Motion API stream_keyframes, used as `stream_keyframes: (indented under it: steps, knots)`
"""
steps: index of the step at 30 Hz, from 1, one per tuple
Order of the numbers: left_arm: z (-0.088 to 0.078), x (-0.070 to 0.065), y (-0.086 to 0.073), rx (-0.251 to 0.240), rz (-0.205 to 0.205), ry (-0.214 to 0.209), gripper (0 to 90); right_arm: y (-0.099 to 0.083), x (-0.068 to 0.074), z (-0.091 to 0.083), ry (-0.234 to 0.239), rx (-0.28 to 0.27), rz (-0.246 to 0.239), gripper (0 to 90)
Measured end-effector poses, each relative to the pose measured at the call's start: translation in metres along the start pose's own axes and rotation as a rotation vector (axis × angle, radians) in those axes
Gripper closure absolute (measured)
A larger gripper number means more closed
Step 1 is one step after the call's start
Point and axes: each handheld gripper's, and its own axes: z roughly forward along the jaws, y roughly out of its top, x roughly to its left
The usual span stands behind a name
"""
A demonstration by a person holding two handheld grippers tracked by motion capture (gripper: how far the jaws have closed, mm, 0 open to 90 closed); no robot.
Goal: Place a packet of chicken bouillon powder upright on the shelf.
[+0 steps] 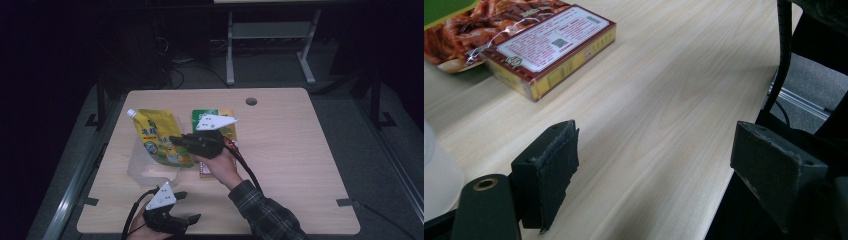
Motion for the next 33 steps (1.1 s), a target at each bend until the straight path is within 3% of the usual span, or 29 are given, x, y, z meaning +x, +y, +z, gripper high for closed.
stream_keyframes:
  steps: [11,18,27,33]
  knots:
    - [-0.011,0.003,-0.009,0.011,-0.020,0.024,18.4,-0.010,0.001,0.038,0.012,0.020,-0.017,87.1]
    - [-0.014,0.004,-0.010,0.004,-0.024,0.029,18.4,-0.020,0.002,0.057,0.011,0.005,-0.028,87.1]
    - [-0.014,0.004,-0.010,0.004,-0.014,0.028,18.4,-0.032,0.005,0.067,-0.013,-0.006,-0.058,87.1]
    - [-0.013,0.003,-0.010,0.010,-0.016,0.026,18.4,-0.037,0.007,0.067,-0.007,-0.033,-0.051,87.0]
